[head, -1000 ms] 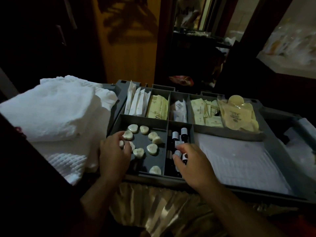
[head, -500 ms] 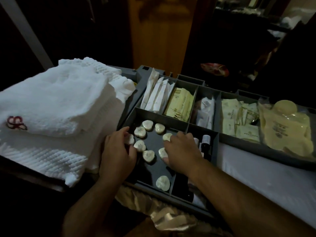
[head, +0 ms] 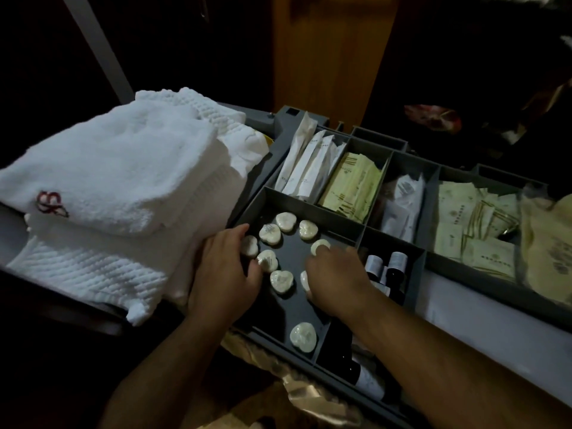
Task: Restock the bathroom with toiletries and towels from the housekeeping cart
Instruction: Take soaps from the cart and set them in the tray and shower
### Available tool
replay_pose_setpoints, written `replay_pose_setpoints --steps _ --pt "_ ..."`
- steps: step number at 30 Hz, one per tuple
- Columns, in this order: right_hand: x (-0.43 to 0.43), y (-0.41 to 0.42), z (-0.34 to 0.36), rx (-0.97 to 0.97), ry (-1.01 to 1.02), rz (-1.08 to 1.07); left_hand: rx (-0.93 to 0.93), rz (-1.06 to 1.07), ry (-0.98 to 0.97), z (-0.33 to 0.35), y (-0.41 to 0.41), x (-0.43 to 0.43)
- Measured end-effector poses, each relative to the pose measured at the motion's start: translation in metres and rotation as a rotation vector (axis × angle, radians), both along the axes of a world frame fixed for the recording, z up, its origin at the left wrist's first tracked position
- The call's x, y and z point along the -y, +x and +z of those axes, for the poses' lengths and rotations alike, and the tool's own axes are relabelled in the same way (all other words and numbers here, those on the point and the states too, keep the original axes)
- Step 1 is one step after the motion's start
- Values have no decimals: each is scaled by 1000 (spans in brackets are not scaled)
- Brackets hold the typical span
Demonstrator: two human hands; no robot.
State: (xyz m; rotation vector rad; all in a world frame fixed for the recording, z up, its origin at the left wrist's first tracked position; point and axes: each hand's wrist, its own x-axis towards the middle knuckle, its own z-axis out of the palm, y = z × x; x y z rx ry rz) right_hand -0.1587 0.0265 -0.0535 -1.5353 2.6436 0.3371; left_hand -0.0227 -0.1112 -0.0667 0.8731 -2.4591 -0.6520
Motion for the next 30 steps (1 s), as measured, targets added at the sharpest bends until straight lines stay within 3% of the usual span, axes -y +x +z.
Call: replay_pose_setpoints --steps 9,13,19,26,30 --pt "-17 -3 -3 397 -523 -70 64 -25 -70 -1 -3 3" --pt "-18 -1 -3 447 -668 -155 197 -168 -103 5 -13 18" --pt "-18 4 -7 421 -714 -174 402 -267 -86 13 -27 30" --pt "-19 7 -9 402 -759 -180 365 -250 -92 22 -52 32" --pt "-21 4 -12 502 -842 -198 438 -231 -192 18 -83 31"
